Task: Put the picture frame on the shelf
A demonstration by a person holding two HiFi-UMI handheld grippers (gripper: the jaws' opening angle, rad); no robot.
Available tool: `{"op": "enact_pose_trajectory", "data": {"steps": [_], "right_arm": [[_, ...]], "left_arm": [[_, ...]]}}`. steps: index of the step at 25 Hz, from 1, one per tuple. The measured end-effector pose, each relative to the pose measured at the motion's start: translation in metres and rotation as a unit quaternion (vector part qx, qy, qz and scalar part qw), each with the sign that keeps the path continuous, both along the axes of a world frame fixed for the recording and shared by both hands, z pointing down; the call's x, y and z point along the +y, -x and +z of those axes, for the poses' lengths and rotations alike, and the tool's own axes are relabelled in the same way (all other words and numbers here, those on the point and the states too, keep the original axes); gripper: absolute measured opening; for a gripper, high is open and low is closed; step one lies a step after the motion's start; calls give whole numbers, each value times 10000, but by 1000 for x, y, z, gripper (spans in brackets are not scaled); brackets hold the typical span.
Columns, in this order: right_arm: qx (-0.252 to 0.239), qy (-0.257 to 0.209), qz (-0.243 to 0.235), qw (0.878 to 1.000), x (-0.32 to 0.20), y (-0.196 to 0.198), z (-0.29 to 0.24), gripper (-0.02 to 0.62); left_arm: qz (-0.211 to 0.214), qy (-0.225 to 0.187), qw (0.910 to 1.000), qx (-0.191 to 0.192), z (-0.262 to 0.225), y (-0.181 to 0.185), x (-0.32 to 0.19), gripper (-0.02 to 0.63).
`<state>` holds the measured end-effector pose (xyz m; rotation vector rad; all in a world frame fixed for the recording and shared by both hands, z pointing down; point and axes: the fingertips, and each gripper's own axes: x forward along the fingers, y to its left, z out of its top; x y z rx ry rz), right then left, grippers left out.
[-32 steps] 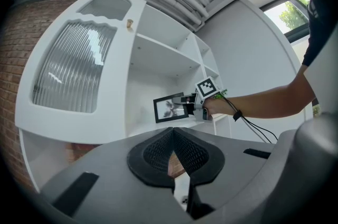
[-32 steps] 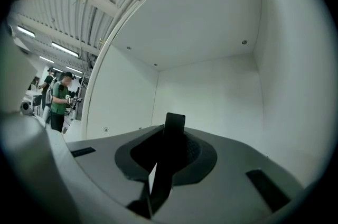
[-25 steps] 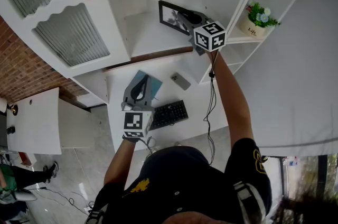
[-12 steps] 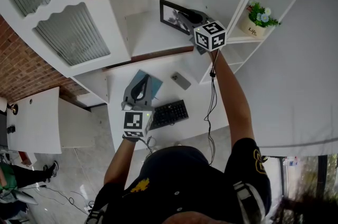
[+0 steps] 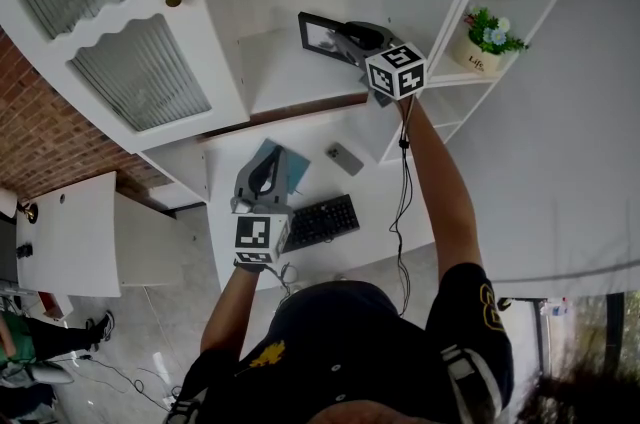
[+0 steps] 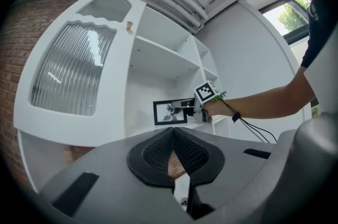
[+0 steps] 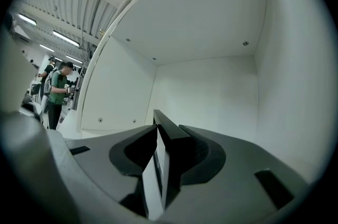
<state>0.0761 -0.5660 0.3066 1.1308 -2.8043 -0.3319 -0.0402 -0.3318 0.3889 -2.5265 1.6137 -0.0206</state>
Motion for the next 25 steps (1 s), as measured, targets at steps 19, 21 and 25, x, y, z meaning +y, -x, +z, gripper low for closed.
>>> {"op": "enact_pose_trajectory", "data": {"steps": [19, 21, 25], "right_arm": [[-187, 72, 246, 9995, -7, -9, -2, 155], [-191, 91, 243, 9995, -7, -10, -1, 155], [-182, 85, 247, 9995, -6, -10, -1, 155]], "left_arm": [[-56, 50, 10000, 21, 4, 2, 1, 18], [-49, 52, 10000, 19, 4, 2, 1, 18], [19, 26, 10000, -9, 2, -1, 3, 18]]}}
